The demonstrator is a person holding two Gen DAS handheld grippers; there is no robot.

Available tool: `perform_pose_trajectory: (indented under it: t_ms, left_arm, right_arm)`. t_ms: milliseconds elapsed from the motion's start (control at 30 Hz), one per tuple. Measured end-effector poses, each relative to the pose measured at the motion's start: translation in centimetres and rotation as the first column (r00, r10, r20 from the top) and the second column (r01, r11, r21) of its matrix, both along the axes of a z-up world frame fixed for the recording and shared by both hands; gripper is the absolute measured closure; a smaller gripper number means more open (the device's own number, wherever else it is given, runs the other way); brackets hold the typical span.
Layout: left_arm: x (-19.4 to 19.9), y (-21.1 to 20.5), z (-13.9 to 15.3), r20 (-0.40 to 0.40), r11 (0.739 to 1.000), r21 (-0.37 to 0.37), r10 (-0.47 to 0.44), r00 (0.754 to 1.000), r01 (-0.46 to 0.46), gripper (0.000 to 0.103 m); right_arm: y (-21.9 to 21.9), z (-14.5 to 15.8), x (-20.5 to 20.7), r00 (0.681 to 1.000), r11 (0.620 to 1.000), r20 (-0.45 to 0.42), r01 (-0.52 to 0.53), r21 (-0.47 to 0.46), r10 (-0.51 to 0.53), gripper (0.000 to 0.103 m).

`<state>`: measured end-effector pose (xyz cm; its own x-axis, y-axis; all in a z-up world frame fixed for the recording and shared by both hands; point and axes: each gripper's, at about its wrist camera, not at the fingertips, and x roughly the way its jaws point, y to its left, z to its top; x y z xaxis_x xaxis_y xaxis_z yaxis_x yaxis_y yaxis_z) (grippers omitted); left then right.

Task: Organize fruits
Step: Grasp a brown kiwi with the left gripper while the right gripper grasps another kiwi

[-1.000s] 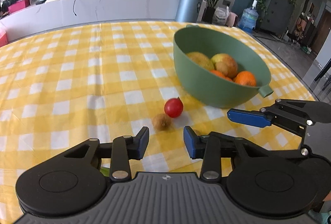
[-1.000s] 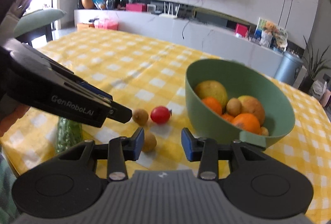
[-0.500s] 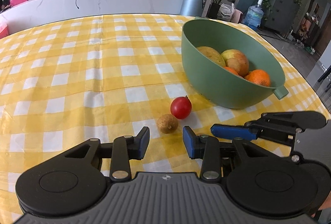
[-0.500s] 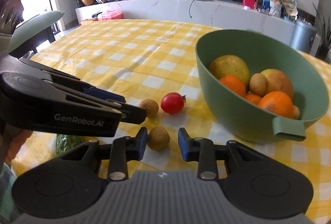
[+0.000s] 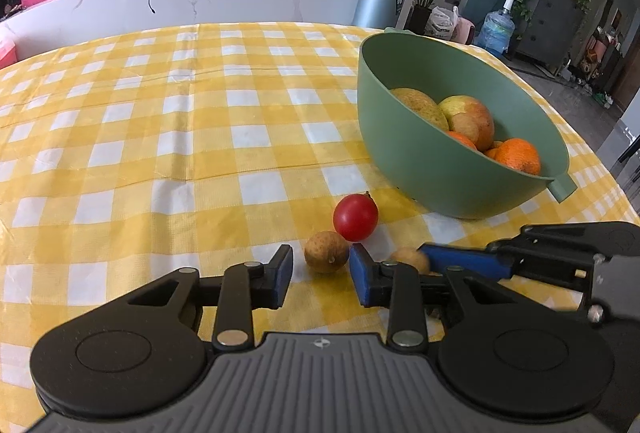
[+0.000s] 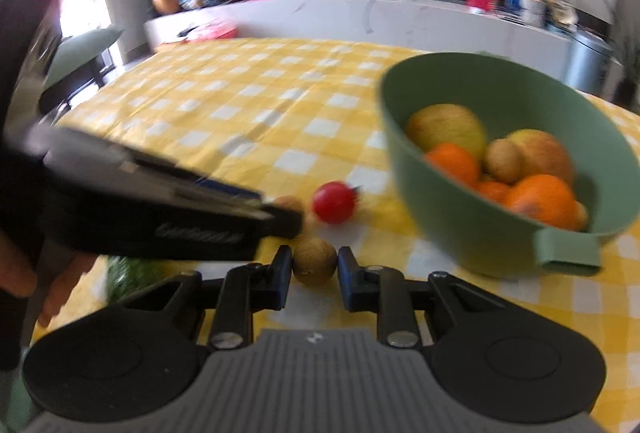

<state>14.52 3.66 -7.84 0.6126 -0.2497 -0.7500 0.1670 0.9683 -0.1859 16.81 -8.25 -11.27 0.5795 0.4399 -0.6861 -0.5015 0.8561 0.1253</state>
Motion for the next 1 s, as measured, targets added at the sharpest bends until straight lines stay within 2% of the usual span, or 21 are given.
perform_pose_trajectory:
  t_ms: [133, 233, 433, 600, 767, 1000]
  left_arm:
    - [0.2, -0.3, 0.0, 0.002, 1.000, 0.000, -0.004, 1.000, 0.004, 0.068]
    - [0.4, -0.4, -0.1, 0.001, 1.000, -0.001, -0.009, 1.000, 0.009, 0.068]
    - [0.6, -0.7, -0.3, -0.001, 1.000, -0.010, -0.020, 1.000, 0.020, 0.076]
    - [0.3, -0.7, -0.2, 0.006, 1.000, -0.004, -0.011, 1.000, 0.011, 0.077]
    - [-0.3, -0.6, 0.7, 0.035, 1.000, -0.017, 0.004, 0.999, -0.004, 0.077]
    - [-1.4, -0.3, 2.1, 0.050, 0.999, -0.022, 0.042, 0.998, -0.041, 0.077]
  right_arm:
    - [-0.6, -0.1, 0.6, 0.998, 0.998, -0.017, 0.061, -0.002, -0.061, 0.082]
    - [-0.4, -0.2, 0.7, 0.998, 0.998, -0.022, 0.065, -0.008, -0.065, 0.082]
    - [-0.5, -0.4, 1.0, 0.997, 0.998, -0.035, 0.066, -0.003, -0.066, 0.082]
    - [-0.7, -0.5, 1.1, 0.997, 0.998, -0.046, 0.066, 0.007, -0.065, 0.082]
    - [-1.1, -0.1, 0.8, 0.997, 0.997, -0.025, 0.075, 0.019, -0.075, 0.082]
    - [-1.3, 1.4, -0.8, 0.996, 0.998, 0.065, 0.060, 0.023, -0.062, 0.082]
